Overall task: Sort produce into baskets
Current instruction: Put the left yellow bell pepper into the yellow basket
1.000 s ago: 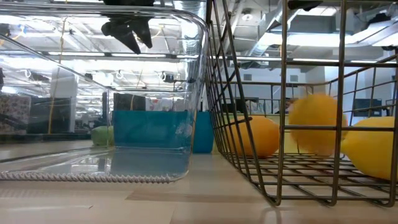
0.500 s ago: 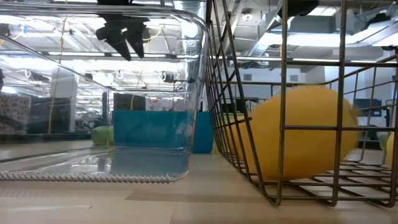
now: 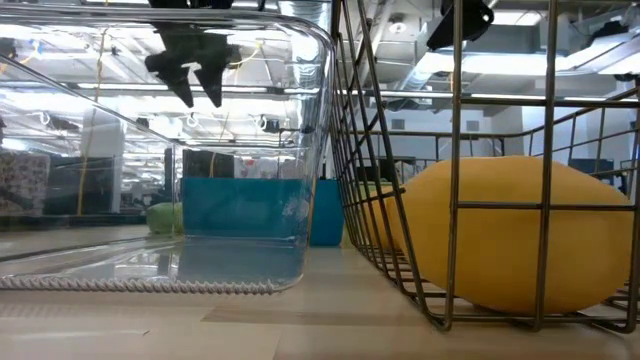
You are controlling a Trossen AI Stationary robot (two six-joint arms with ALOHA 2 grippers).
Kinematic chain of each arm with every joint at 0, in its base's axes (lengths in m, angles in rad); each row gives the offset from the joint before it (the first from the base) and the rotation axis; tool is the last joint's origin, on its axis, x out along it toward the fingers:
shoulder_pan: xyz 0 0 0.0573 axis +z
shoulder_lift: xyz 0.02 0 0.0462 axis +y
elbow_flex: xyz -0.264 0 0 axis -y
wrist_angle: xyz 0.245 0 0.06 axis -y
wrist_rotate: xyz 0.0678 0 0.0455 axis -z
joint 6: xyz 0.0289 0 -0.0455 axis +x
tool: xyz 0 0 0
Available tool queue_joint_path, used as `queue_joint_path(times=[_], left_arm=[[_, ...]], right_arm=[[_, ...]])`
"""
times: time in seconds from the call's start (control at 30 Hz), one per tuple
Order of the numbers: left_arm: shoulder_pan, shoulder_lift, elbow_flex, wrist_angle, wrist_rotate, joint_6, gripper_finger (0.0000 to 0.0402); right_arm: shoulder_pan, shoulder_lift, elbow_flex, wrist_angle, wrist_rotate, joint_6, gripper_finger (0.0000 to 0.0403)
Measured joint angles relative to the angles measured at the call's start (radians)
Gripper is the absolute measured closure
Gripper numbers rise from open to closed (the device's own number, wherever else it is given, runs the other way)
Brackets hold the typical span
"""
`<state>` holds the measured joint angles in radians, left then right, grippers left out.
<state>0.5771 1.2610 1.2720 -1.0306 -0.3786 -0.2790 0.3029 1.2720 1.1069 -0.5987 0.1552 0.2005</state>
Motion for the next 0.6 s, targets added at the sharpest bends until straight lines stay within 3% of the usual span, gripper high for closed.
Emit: queue_joint_path(times=[0.23,0.5,0.6], left_arm=[[0.091,0.000,0.000,0.067,-0.032,0.032,0.0003],[0.106,0.001,0.000,0.178,-0.049,0.088,0.0004],[0.108,0.023,0.000,0.174,-0.048,0.027,0.0004]], right_arm=[[-0.079,0.000,0.000,0.000,0.001,0.000,0.0019],[-0.165,0.000,0.000,0.000,0.002,0.000,0.0019],[-0.189,0.000,0.000,0.000,0.002,0.000,0.0019]])
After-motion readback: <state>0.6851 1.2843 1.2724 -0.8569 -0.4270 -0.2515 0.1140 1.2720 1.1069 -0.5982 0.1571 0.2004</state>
